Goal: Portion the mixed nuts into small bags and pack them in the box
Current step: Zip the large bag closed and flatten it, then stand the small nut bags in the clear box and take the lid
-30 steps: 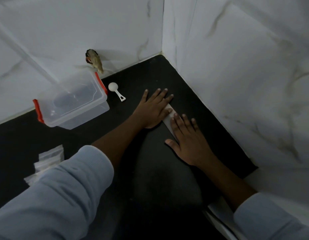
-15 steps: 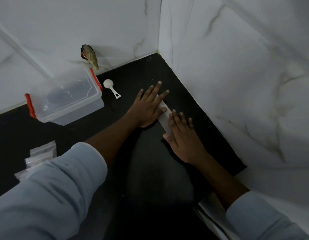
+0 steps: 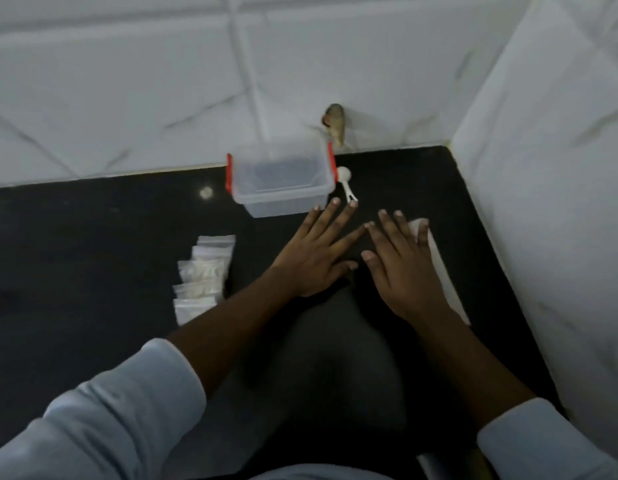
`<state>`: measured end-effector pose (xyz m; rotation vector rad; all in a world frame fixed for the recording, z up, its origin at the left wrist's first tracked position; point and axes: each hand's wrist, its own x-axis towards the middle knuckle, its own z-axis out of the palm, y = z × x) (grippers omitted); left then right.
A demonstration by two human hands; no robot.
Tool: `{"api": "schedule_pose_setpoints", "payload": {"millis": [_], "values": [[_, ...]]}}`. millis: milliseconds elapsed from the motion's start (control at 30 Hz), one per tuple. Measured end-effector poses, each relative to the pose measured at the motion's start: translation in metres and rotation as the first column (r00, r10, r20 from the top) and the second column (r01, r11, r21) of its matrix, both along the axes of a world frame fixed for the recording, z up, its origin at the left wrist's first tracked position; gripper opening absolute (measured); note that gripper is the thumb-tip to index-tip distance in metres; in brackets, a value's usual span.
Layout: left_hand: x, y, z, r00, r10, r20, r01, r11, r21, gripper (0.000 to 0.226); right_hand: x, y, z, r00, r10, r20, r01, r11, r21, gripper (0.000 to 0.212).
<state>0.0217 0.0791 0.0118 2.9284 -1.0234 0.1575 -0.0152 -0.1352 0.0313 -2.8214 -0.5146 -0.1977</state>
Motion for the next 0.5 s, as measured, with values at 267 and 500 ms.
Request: {"api": "schedule_pose_setpoints", "payload": {"millis": [267, 500], "values": [[0.014, 0.087, 0.021, 0.841, 0.538, -0.051, -0.533, 0.811, -0.240, 0.076, 0.093, 0.097, 0.016, 0.990, 0.088, -0.112, -0.034, 0.908, 0.418, 0.054], [0.049, 0.090, 0.039, 0.583, 0.451, -0.676, -0.772, 0.049, -0.634, 0.069, 0.144, 0.135, 0.024, 0.914, -0.224, -0.338, 0.396, 0.674, 0.624, 0.058]]}}
